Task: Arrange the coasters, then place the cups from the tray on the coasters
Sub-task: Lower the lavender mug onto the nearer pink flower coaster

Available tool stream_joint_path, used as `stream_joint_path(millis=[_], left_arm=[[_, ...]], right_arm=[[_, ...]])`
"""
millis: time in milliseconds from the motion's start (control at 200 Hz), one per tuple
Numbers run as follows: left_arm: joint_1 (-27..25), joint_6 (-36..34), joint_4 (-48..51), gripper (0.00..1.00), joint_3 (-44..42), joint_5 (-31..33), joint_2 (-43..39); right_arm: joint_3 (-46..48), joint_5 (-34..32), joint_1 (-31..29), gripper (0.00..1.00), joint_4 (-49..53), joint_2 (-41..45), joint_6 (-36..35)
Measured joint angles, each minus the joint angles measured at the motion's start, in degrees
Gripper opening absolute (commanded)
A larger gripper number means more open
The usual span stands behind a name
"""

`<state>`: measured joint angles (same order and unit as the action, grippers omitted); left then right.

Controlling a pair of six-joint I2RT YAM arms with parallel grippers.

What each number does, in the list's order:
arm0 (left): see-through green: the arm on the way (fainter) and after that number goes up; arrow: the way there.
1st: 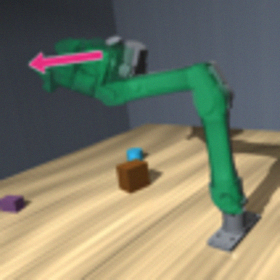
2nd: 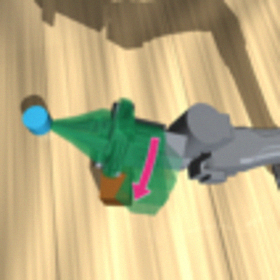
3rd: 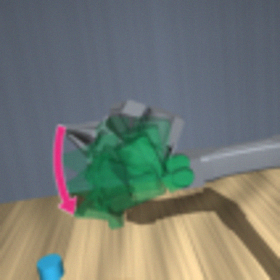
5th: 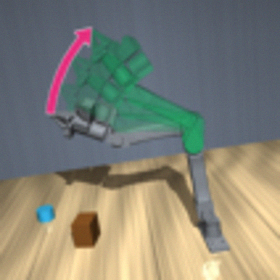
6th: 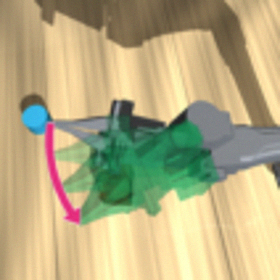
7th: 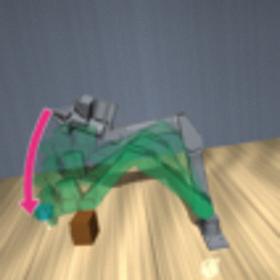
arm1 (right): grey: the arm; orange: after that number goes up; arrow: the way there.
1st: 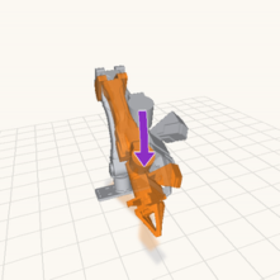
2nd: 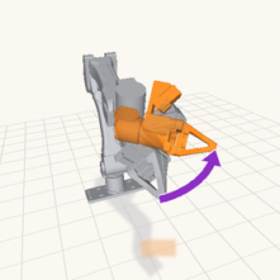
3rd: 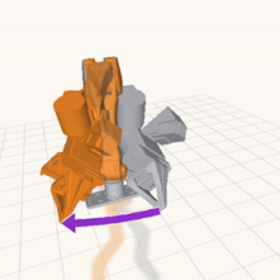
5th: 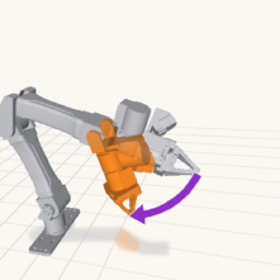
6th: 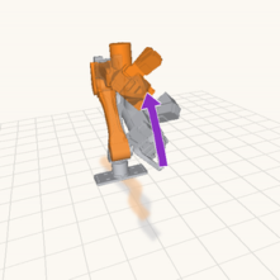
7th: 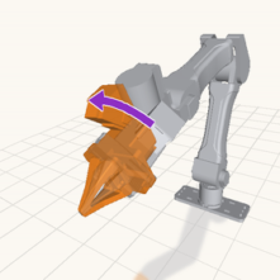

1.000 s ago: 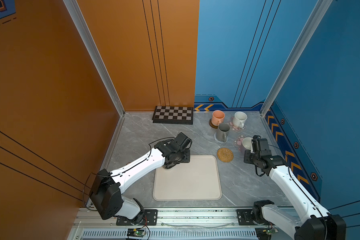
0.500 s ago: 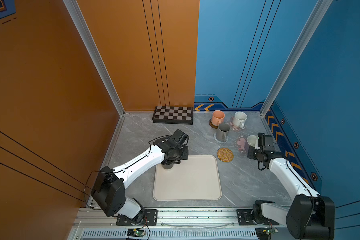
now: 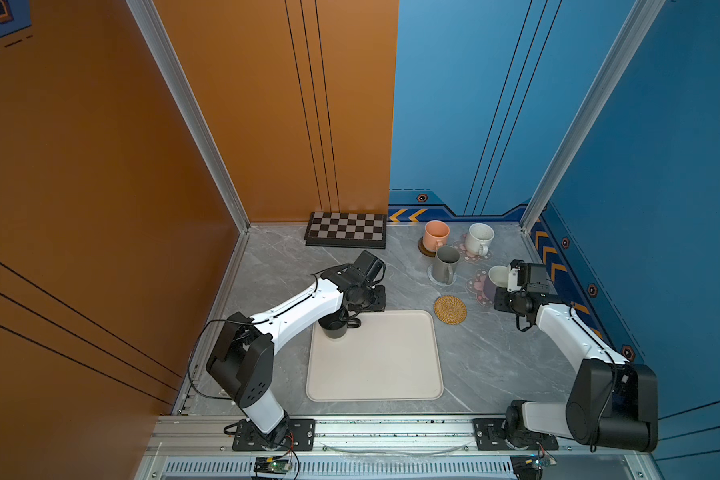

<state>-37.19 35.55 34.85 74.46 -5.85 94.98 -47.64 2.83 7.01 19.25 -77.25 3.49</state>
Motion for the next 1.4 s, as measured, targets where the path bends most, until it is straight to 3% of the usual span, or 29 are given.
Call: stream_joint_path(millis=[726, 1401], left_arm=[[1.7, -1.0, -1.9, 0.43, 2.4, -2.2, 4.7], [1.8, -1.3, -2.2, 0.43, 5.9, -4.0, 8.1]], right_arm=[[-1.0, 4.1, 3.5, 0.0, -8.4, -7.7, -4.6], [-1.0, 4.9, 3.5, 0.0, -12.4, -8.2, -6.3]])
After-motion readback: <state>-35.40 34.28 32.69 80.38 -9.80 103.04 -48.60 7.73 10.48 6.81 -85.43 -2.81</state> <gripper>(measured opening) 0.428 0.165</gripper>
